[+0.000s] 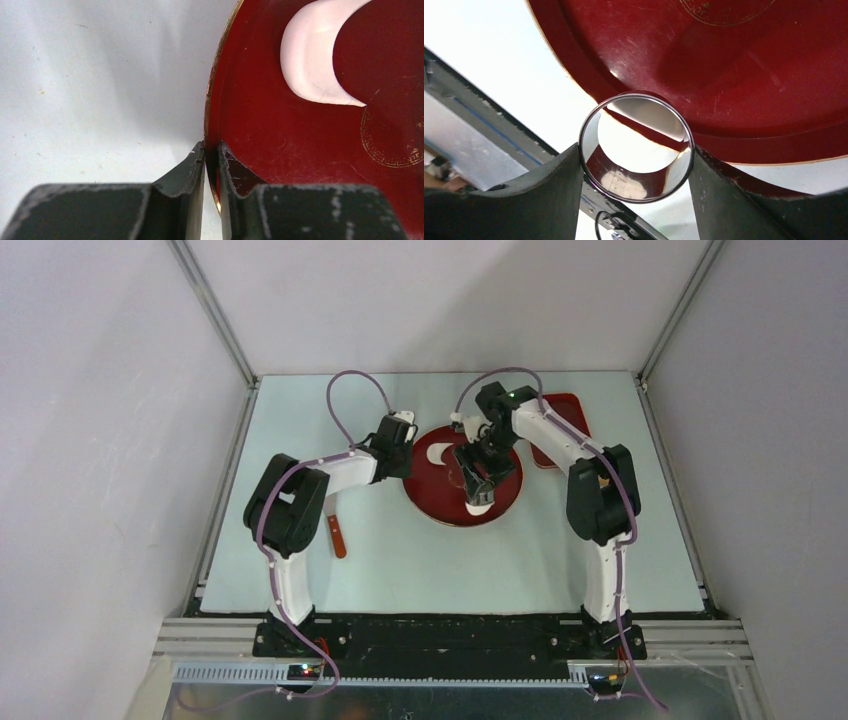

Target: Roll out the dumpling wrappers from the dough

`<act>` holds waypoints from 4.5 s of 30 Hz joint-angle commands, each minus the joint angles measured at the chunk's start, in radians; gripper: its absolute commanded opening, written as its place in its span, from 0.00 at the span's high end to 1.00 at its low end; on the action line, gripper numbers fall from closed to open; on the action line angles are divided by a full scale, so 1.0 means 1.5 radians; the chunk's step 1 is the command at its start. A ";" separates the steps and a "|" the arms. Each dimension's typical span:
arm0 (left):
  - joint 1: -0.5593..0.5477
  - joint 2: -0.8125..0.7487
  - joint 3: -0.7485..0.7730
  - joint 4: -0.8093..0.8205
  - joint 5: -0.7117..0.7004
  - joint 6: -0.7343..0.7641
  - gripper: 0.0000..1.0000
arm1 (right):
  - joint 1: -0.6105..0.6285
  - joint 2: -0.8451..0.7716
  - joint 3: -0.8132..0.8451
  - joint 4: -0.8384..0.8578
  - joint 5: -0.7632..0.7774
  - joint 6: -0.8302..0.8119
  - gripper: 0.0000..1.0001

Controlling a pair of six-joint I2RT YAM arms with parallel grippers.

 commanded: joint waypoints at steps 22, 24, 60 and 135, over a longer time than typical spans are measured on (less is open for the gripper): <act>0.005 -0.004 0.015 0.011 0.002 -0.008 0.81 | -0.030 -0.037 0.017 0.131 -0.042 0.096 1.00; 0.004 -0.002 0.016 0.011 0.002 -0.009 0.81 | -0.044 -0.023 0.041 0.101 -0.109 0.092 1.00; 0.005 -0.001 0.016 0.011 0.002 -0.010 0.81 | -0.038 0.042 0.132 -0.047 -0.014 0.059 1.00; 0.005 0.000 0.017 0.011 0.002 -0.010 0.81 | -0.023 -0.055 0.092 0.003 0.055 -0.021 1.00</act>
